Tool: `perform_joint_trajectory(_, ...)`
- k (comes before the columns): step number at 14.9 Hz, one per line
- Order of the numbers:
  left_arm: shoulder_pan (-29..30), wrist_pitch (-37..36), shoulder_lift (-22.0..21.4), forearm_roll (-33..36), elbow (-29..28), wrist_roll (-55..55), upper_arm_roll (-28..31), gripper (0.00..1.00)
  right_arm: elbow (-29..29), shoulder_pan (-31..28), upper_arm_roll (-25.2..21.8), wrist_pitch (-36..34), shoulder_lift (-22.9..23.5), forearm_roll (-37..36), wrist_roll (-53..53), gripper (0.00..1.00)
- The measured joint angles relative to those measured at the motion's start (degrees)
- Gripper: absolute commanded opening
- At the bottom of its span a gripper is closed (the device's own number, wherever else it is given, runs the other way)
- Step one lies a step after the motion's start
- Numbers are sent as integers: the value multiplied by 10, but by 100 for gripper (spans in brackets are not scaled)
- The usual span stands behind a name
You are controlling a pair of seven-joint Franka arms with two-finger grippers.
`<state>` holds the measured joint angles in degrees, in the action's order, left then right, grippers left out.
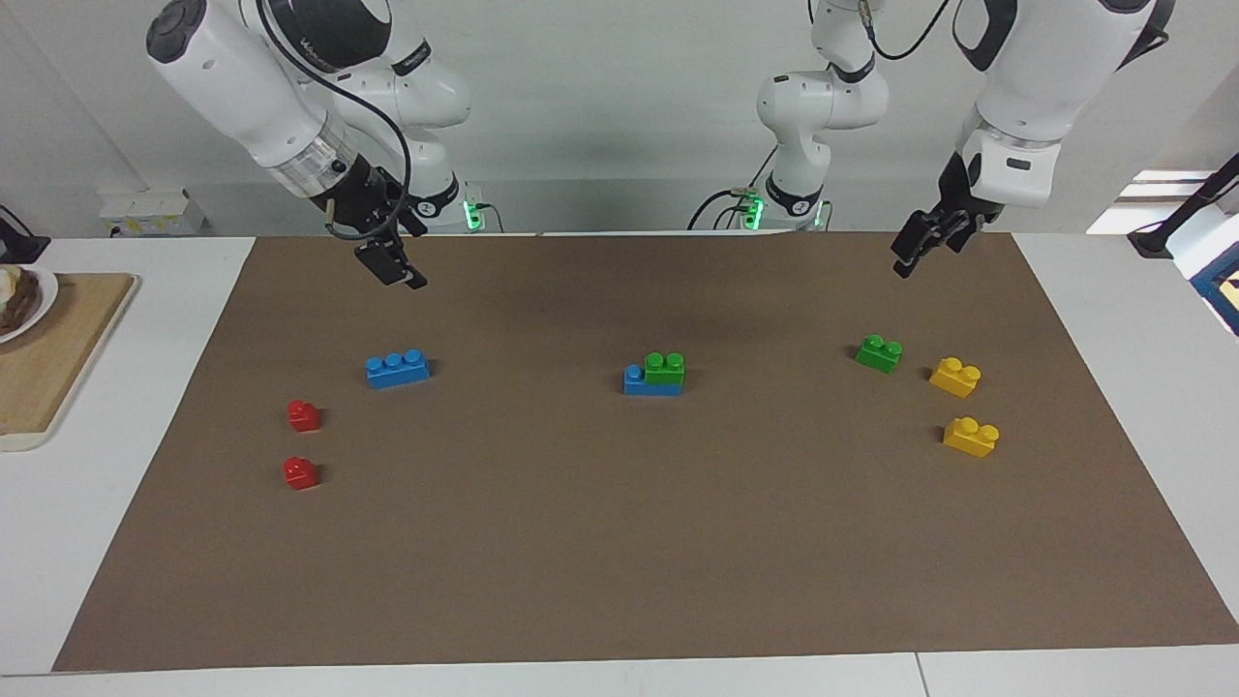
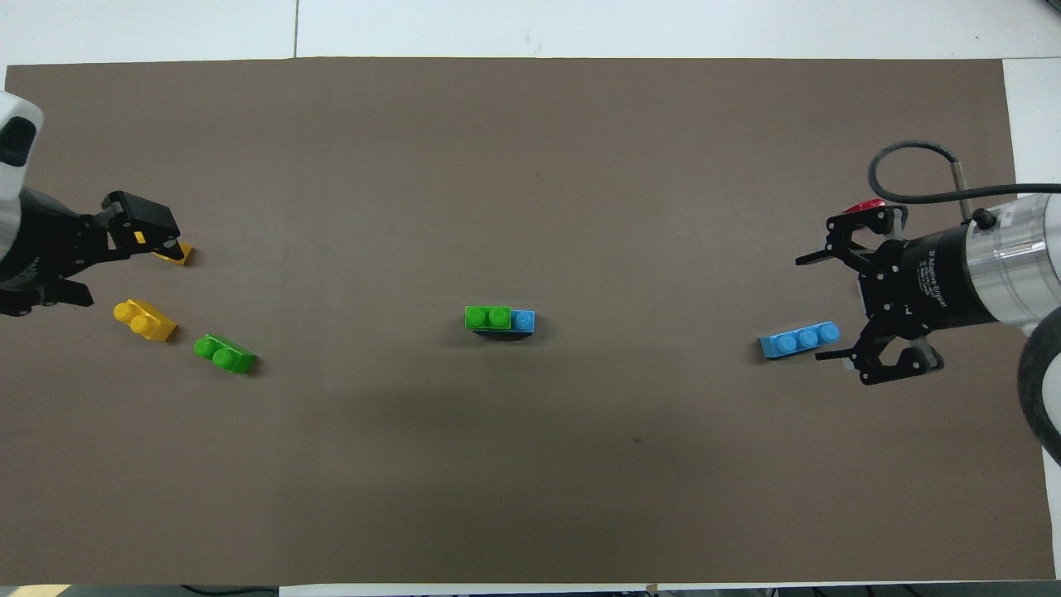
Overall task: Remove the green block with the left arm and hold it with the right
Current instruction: 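Move the left gripper toward the green brick while the right gripper approaches the blue brick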
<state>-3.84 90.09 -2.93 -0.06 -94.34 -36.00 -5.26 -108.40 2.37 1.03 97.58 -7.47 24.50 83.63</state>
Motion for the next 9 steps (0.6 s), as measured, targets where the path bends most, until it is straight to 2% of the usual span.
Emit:
perform_joint_trajectory(2, -27, 13, -11, -5, -27, -115, -1, 100, -8, -2, 0, 5, 14, 35, 4, 100)
perform_joint_trajectory(7, -109, 125, -45, -10, -121, -477, -4, 100, -15, 0, 2, 6, 60, 91, 5, 100)
perform_joint_trajectory(9, -140, 151, -51, -10, -146, -575, -5, 100, -18, 12, 2, 26, 82, 121, 5, 100)
